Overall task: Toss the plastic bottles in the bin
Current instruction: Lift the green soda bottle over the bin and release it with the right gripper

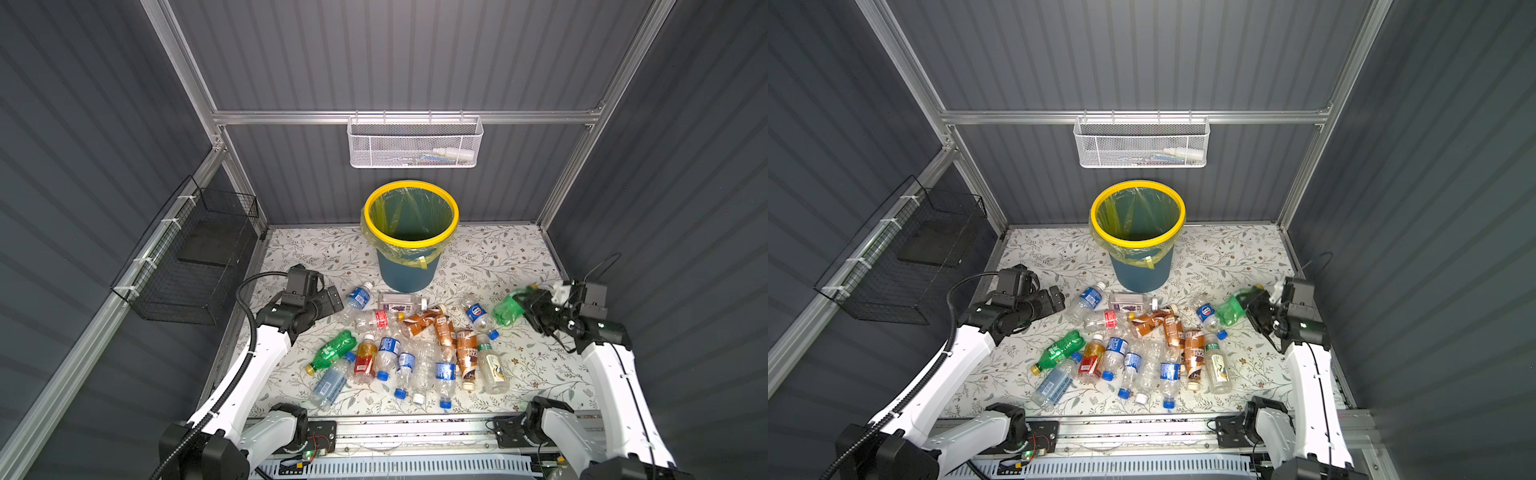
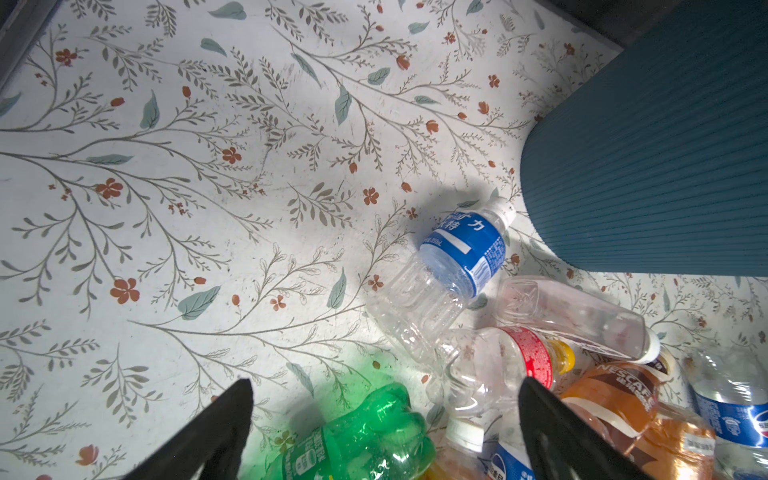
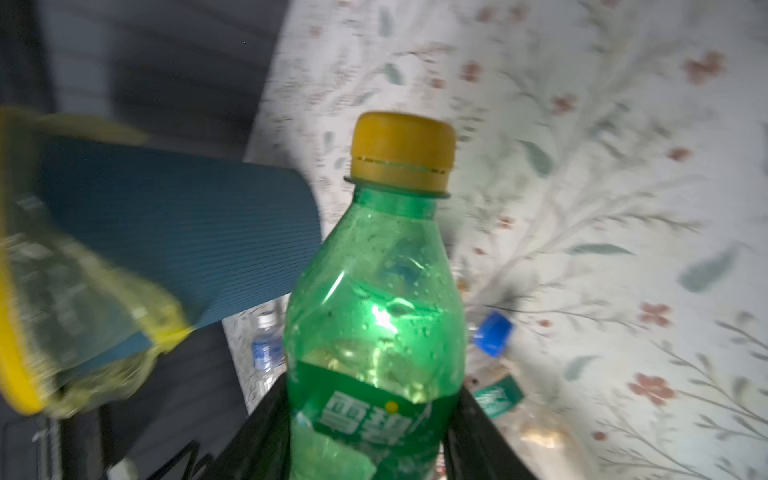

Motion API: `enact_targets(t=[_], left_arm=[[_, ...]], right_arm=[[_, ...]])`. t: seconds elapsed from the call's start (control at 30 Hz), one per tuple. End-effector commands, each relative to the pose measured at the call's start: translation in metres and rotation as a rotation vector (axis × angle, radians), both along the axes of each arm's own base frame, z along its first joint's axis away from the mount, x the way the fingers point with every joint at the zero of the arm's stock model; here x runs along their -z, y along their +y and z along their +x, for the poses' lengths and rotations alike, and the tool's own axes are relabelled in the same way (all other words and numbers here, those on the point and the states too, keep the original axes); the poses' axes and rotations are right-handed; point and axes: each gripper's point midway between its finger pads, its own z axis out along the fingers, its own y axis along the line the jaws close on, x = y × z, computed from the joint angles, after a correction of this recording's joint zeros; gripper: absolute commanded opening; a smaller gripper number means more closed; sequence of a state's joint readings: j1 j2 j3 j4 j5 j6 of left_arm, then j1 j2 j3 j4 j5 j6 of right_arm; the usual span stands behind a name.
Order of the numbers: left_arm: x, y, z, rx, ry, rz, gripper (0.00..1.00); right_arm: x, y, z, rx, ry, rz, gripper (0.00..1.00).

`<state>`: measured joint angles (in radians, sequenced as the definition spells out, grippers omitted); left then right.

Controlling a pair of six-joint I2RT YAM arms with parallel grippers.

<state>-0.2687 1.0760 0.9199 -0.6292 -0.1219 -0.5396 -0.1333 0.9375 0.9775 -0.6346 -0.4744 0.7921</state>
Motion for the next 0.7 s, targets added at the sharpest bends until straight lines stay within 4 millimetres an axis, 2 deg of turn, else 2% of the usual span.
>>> enact_targets(t=[0.0,0.03,0.07,0.1,0.13,0.17,0.23,0.27,0.33,0.4,0.5,0.57,0.67], left_arm=[[-0.025,-0.005,0.000,0.000,-0.041,-0.049,0.99],[-0.029,-0.005,0.001,-0.001,-0.049,-0.057,0.99],[-0.033,-0.007,0.002,-0.002,-0.058,-0.066,0.99],[-0.036,-0.007,0.004,-0.002,-0.066,-0.074,0.99],[-0.040,-0.008,0.005,-0.004,-0.071,-0.082,0.99],[-0.042,-0.009,0.006,-0.004,-0.073,-0.089,0.99],[-0.047,-0.012,0.007,-0.002,-0.078,-0.107,1.00],[-0.049,-0.012,0.006,-0.003,-0.075,-0.109,1.00],[-0.051,-0.008,0.001,-0.014,-0.075,-0.094,1.00],[-0.051,-0.003,-0.004,-0.026,-0.076,-0.078,1.00],[-0.044,0.002,-0.011,-0.034,-0.065,-0.062,1.00],[-0.034,0.004,-0.015,-0.038,-0.041,-0.054,1.00],[-0.013,0.004,-0.022,-0.034,0.016,-0.044,1.00]], right_arm=[[-0.114,0.039,0.031,-0.121,-0.280,0.013,0.55],[-0.144,0.053,0.044,-0.155,-0.338,0.020,0.55],[-0.153,0.065,0.063,-0.185,-0.339,0.024,0.57],[-0.175,0.082,0.080,-0.230,-0.370,0.033,0.60],[-0.187,0.095,0.099,-0.263,-0.375,0.036,0.65],[-0.188,0.102,0.115,-0.277,-0.348,0.036,0.72],[-0.194,0.107,0.138,-0.302,-0.305,0.044,0.84],[-0.202,0.105,0.138,-0.304,-0.316,0.021,0.90],[-0.223,0.093,0.122,-0.281,-0.369,-0.052,0.97],[-0.231,0.079,0.103,-0.266,-0.390,-0.059,0.98],[-0.216,0.058,0.075,-0.240,-0.346,-0.100,0.97],[-0.182,0.040,0.059,-0.197,-0.288,-0.104,0.95],[-0.108,0.015,0.037,-0.127,-0.143,-0.084,0.93]])
